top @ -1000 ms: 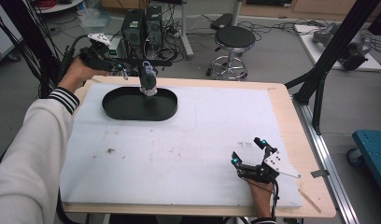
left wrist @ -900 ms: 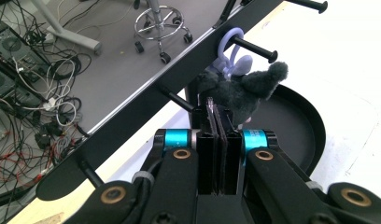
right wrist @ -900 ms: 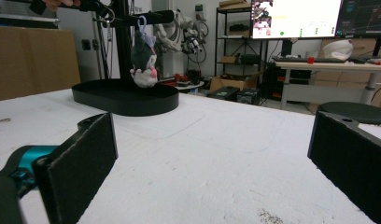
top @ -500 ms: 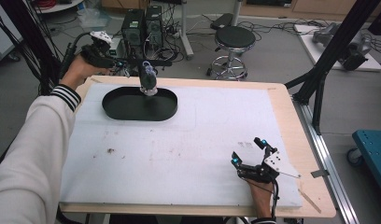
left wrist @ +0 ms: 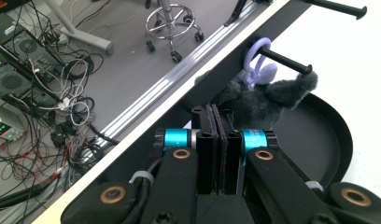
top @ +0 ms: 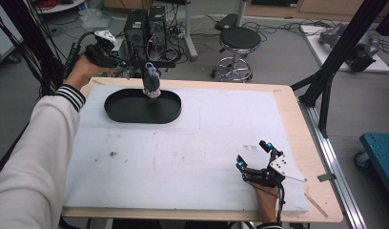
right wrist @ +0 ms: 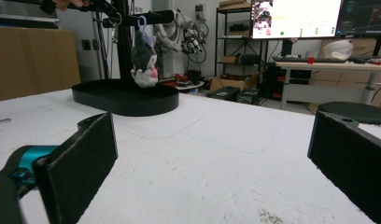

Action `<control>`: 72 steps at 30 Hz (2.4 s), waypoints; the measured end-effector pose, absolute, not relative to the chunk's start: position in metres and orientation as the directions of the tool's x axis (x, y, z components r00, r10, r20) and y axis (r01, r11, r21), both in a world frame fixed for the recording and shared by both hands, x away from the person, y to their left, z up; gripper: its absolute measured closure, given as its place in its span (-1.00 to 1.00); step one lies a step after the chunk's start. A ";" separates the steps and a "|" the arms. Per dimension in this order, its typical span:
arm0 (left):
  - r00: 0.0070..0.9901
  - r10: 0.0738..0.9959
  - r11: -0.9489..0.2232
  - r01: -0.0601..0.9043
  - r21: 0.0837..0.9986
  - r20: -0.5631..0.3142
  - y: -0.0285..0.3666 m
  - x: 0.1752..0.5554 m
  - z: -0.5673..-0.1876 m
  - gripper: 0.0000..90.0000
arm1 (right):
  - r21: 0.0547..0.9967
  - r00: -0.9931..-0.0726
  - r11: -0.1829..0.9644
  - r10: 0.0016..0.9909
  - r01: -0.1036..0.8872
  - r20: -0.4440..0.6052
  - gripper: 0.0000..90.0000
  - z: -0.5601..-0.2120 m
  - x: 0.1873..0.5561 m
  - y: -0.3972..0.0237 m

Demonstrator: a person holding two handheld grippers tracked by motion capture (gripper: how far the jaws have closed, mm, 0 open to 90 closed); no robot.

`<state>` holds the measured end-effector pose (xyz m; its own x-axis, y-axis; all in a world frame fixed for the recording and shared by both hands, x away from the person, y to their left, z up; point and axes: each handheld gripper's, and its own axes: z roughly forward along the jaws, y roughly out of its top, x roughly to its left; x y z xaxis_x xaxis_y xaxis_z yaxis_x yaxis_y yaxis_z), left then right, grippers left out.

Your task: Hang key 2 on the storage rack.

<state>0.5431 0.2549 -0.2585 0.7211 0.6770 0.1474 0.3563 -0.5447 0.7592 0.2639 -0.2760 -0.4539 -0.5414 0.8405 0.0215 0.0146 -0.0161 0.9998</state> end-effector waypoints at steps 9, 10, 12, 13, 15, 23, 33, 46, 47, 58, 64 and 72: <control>0.695 0.699 -0.530 0.347 0.773 0.168 0.254 0.545 -0.261 0.94 | 1.000 -0.541 -0.015 0.841 0.014 0.020 -0.98 -0.454 0.264 -0.276; 0.685 0.708 -0.522 0.343 0.781 0.172 0.255 0.545 -0.260 0.90 | 1.000 -0.541 -0.015 0.841 0.014 0.020 -0.99 -0.454 0.264 -0.276; 0.660 0.732 -0.500 0.349 0.793 0.170 0.256 0.545 -0.259 0.52 | 1.000 -0.541 -0.015 0.841 0.014 0.020 -0.99 -0.454 0.264 -0.276; 0.665 0.727 -0.501 0.340 0.796 0.173 0.258 0.545 -0.258 0.46 | 1.000 -0.541 -0.015 0.841 0.014 0.020 -0.99 -0.454 0.264 -0.276; 0.645 0.744 -0.480 0.340 0.809 0.171 0.259 0.543 -0.256 0.17 | 1.000 -0.541 -0.014 0.841 0.013 0.019 -0.99 -0.454 0.264 -0.276; 0.638 0.752 -0.353 0.179 0.918 0.165 0.270 0.509 -0.250 -0.87 | 1.000 -0.541 -0.013 0.841 0.013 0.018 -0.98 -0.454 0.264 -0.276; 0.692 0.708 -0.209 0.019 0.978 0.138 0.290 0.412 -0.272 -0.96 | 1.000 -0.545 -0.023 0.838 0.019 0.030 -0.98 -0.454 0.264 -0.276; 0.719 0.691 -0.059 -0.057 0.997 0.082 0.301 0.312 -0.363 -0.96 | 1.000 -0.542 -0.026 0.840 0.013 0.028 -0.99 -0.454 0.264 -0.277; 0.717 0.692 -0.054 -0.060 0.997 0.080 0.300 0.308 -0.369 -0.96 | 1.000 -0.542 -0.025 0.840 0.013 0.028 -0.99 -0.454 0.264 -0.277; 0.716 0.697 -0.002 -0.029 1.000 0.022 0.297 0.286 -0.429 -0.96 | 1.000 -0.541 -0.015 0.841 0.015 0.021 -0.99 -0.454 0.264 -0.276; 0.709 0.705 0.004 -0.011 1.000 0.005 0.296 0.284 -0.442 -0.96 | 1.000 -0.542 -0.015 0.840 0.015 0.021 -0.99 -0.454 0.264 -0.276; 0.718 0.696 -0.011 0.043 0.999 -0.023 0.294 0.287 -0.451 -0.96 | 1.000 -0.541 -0.013 0.841 0.013 0.018 -0.99 -0.454 0.264 -0.276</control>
<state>0.2872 0.2941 -0.4508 0.7176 0.6961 -0.0229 0.0427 -0.0113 0.9990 0.2635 -0.2759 -0.4538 -0.5410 0.8408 0.0178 0.0126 -0.0131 0.9998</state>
